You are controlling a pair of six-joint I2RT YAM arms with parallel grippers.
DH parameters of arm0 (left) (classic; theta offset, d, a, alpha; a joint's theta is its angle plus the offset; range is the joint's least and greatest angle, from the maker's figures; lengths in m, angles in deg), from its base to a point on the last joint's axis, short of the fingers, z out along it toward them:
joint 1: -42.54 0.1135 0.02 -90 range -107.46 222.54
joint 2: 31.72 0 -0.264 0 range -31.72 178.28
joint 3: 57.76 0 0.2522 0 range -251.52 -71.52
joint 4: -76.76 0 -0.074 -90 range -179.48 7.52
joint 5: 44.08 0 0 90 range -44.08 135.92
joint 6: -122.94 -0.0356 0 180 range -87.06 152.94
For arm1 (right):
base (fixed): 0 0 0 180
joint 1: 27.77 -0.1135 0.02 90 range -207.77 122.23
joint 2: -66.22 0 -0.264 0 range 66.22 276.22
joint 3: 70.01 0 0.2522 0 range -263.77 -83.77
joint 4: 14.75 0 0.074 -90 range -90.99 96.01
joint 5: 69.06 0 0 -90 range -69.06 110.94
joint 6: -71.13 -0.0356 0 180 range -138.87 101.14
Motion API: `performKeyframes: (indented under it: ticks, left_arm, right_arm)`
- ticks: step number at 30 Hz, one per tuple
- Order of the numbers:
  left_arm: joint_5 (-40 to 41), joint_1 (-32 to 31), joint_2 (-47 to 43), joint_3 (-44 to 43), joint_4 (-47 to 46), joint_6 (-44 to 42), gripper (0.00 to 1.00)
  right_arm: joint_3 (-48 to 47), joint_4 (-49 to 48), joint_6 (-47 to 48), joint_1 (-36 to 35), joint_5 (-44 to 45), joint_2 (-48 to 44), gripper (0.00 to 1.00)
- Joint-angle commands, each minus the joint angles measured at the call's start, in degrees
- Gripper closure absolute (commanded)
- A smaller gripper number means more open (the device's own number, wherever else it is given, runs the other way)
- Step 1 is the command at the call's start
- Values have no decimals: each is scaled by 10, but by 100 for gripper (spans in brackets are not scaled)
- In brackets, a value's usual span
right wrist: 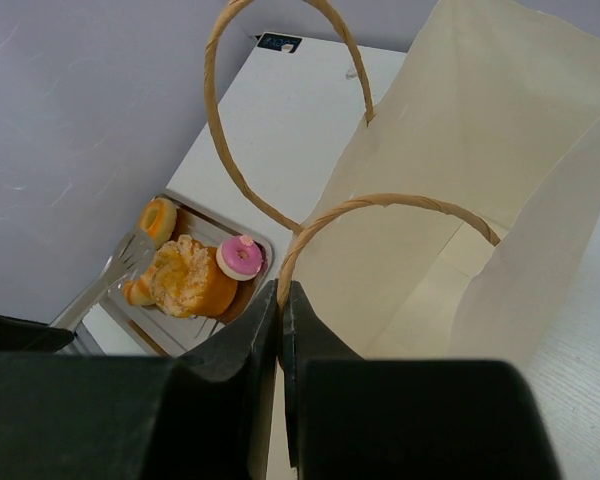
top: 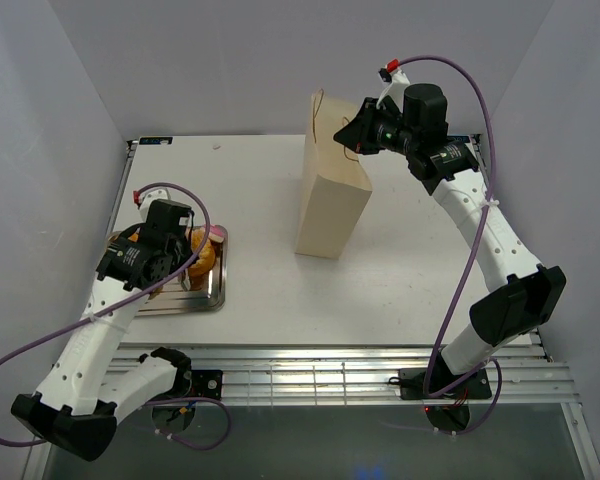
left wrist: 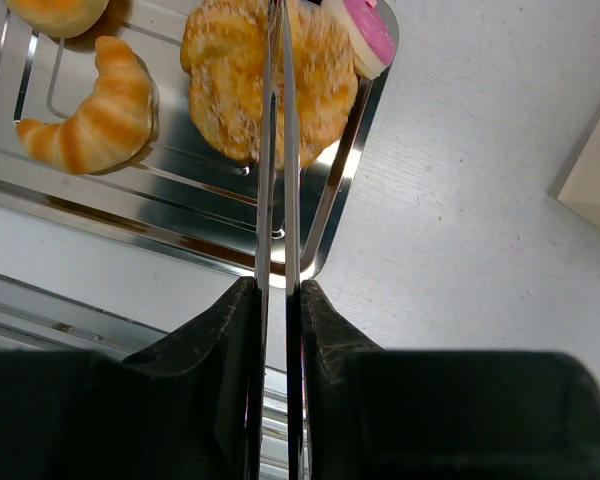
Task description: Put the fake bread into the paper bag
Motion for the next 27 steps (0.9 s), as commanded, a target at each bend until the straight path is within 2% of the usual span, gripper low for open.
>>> performKeyframes:
  ticks: [1, 16, 27]
  left_arm:
    - [13, 4, -15, -24, 3, 7, 100]
    - [6, 4, 7, -9, -14, 3, 99]
    - [-55, 4, 17, -13, -23, -16, 69]
  right_arm:
    - [3, -19, 3, 2, 7, -21, 92]
    - [5, -19, 3, 3, 2, -19, 92]
    - [18, -19, 7, 3, 2, -26, 92]
